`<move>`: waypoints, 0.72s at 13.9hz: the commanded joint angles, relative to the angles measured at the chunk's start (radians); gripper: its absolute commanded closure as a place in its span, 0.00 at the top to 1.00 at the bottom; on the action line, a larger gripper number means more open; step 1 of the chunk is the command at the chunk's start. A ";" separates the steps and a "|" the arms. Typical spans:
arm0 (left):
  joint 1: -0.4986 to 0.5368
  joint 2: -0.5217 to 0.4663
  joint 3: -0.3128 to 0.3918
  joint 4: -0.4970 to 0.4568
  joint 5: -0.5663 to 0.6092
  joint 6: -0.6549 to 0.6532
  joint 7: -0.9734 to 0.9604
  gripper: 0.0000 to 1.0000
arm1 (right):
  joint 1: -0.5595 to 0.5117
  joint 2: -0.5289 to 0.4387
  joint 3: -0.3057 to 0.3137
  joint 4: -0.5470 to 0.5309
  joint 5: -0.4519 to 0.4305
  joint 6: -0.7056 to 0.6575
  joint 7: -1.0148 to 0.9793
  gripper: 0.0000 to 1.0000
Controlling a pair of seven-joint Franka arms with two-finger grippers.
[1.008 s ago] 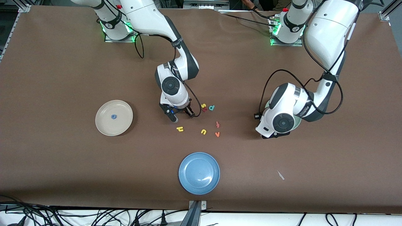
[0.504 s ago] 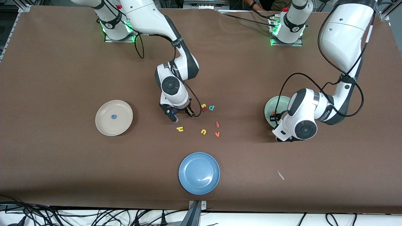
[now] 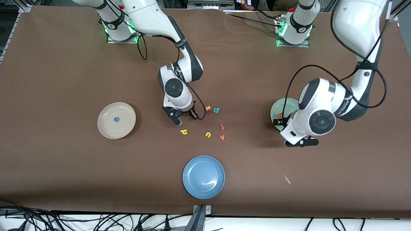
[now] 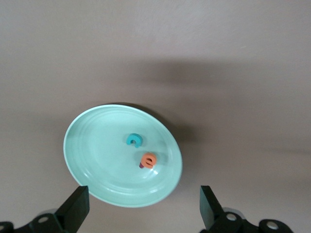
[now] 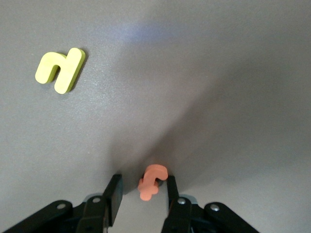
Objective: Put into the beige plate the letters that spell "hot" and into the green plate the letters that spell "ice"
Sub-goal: 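Place the c in the green plate while the right gripper grasps the f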
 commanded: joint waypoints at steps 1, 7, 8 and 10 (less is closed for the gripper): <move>-0.005 -0.030 -0.025 0.114 0.010 -0.139 0.008 1.00 | -0.007 0.020 -0.010 0.008 0.022 0.007 -0.040 0.36; 0.022 -0.224 0.018 0.167 -0.033 -0.249 0.253 1.00 | -0.006 0.018 -0.008 0.008 0.022 0.007 -0.024 0.25; 0.030 -0.299 0.049 0.109 -0.039 -0.205 0.287 1.00 | -0.006 0.018 -0.008 0.008 0.022 0.007 -0.021 0.21; 0.048 -0.446 0.096 -0.066 -0.078 -0.087 0.347 1.00 | -0.003 0.018 -0.010 0.008 0.022 0.010 -0.004 0.16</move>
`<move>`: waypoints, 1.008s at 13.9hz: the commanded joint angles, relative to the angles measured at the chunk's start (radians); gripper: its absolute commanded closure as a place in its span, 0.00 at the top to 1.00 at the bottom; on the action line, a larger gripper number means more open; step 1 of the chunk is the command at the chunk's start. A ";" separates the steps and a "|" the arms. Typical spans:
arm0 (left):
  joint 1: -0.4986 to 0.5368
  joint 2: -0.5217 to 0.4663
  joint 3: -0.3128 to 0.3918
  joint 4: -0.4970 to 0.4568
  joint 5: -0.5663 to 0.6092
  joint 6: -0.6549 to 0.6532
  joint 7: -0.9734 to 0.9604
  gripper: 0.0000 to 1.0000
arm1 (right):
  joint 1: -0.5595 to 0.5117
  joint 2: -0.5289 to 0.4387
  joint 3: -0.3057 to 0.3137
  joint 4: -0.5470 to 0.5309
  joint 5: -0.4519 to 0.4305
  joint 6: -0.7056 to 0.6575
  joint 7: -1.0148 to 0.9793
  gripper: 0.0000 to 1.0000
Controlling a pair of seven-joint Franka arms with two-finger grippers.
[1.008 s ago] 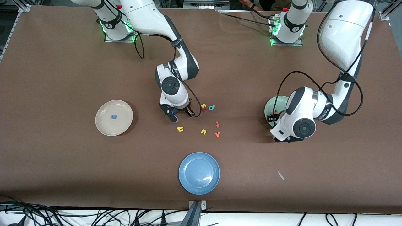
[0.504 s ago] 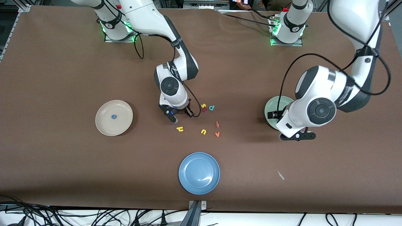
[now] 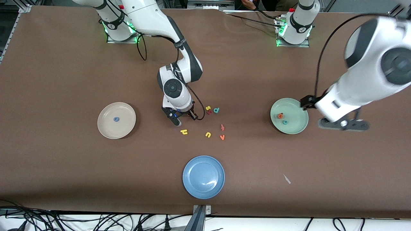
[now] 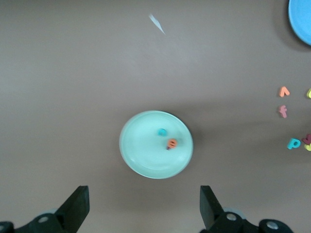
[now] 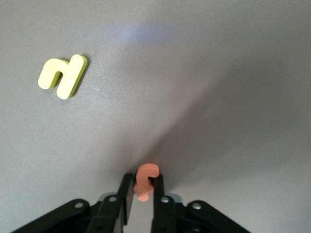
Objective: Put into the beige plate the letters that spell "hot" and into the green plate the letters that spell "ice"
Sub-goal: 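Release the f on the beige plate while the left gripper returns to rest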
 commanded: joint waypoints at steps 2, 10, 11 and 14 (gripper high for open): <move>0.085 -0.289 0.056 -0.408 -0.177 0.236 0.088 1.00 | -0.001 0.020 -0.004 0.008 0.021 0.013 0.010 0.10; 0.064 -0.381 0.114 -0.475 -0.185 0.279 0.093 1.00 | -0.004 -0.003 -0.045 0.024 0.002 -0.046 -0.042 0.00; 0.062 -0.370 0.113 -0.464 -0.185 0.253 0.091 1.00 | -0.002 -0.014 -0.063 0.027 0.002 -0.090 -0.096 0.00; 0.061 -0.330 0.107 -0.406 -0.182 0.189 0.093 1.00 | 0.001 -0.072 -0.135 0.015 -0.007 -0.257 -0.329 0.00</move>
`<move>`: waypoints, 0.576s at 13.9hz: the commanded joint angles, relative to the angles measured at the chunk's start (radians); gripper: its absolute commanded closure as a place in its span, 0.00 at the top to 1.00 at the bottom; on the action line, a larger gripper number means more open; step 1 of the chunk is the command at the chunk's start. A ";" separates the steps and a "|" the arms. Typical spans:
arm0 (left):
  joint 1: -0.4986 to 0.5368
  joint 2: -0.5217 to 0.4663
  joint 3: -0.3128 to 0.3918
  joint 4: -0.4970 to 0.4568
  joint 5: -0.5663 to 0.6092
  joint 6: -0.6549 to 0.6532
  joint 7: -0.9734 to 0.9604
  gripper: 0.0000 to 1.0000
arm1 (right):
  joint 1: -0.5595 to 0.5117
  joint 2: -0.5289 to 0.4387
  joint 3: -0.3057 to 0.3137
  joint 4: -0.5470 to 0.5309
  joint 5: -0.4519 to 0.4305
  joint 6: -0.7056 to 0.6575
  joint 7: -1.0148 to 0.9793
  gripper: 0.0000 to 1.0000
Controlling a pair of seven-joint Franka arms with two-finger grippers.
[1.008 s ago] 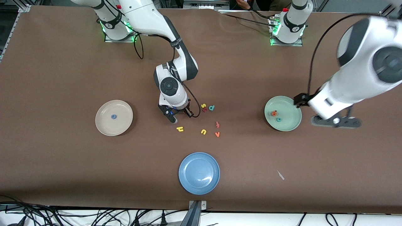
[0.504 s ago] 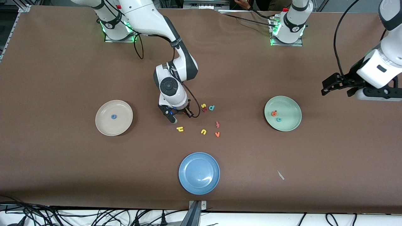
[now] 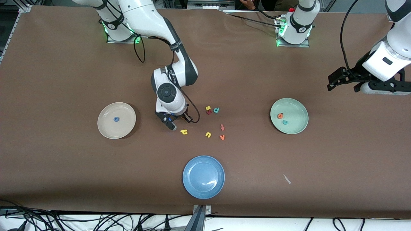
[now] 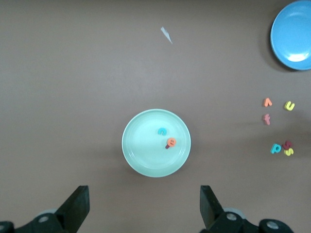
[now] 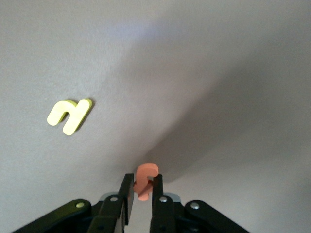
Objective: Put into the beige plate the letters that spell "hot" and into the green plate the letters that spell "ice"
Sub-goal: 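Release the f on the beige plate while the left gripper returns to rest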
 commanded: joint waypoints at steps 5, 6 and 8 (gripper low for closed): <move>-0.010 0.018 -0.006 0.045 0.045 -0.033 0.016 1.00 | 0.004 -0.122 -0.186 -0.122 -0.013 -0.250 -0.539 0.00; -0.011 0.021 -0.006 0.050 0.045 -0.033 0.016 1.00 | 0.004 -0.143 -0.209 -0.162 -0.013 -0.246 -0.604 0.00; -0.011 0.021 -0.008 0.050 0.045 -0.033 0.016 1.00 | 0.004 -0.191 -0.274 -0.244 -0.012 -0.245 -0.778 0.00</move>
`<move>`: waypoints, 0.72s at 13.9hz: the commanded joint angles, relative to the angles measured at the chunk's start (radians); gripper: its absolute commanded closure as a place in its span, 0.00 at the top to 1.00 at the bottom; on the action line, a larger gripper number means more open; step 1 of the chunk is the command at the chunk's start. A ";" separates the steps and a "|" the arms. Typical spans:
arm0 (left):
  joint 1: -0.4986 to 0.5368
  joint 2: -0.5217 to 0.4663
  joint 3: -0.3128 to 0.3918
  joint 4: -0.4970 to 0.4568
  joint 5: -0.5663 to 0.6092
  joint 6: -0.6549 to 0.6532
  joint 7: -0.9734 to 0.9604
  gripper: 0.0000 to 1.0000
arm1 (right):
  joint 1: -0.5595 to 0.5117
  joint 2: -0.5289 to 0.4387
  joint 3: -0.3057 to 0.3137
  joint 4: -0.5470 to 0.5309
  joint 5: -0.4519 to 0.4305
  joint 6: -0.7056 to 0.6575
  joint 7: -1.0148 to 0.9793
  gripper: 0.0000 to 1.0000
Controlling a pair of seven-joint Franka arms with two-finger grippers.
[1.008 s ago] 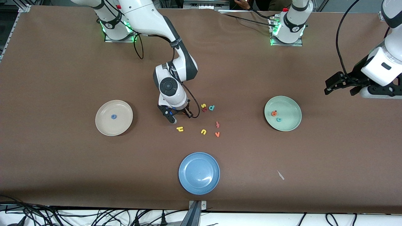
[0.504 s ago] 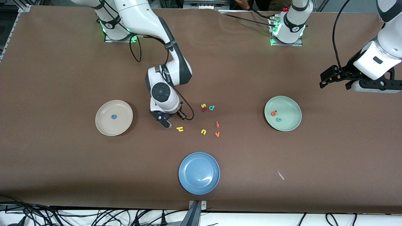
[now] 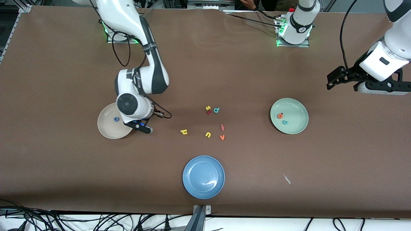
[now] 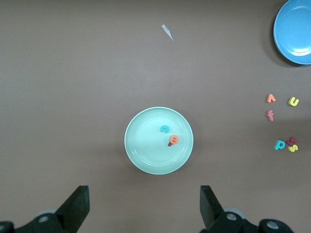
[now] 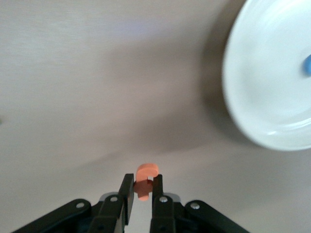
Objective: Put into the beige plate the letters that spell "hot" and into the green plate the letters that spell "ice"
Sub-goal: 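Release the f on the beige plate while the left gripper returns to rest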
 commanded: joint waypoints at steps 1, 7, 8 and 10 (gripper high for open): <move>-0.004 0.017 -0.001 0.035 0.025 -0.024 0.016 1.00 | 0.013 -0.110 -0.079 -0.156 -0.008 0.017 -0.212 0.00; -0.004 0.017 -0.001 0.035 0.025 -0.028 0.016 1.00 | 0.011 -0.191 -0.193 -0.396 -0.005 0.246 -0.551 0.00; -0.004 0.017 -0.001 0.035 0.025 -0.028 0.016 1.00 | 0.011 -0.197 -0.192 -0.438 0.008 0.326 -0.579 0.00; -0.004 0.017 -0.001 0.035 0.025 -0.028 0.016 1.00 | 0.011 -0.196 -0.186 -0.459 0.013 0.382 -0.584 0.09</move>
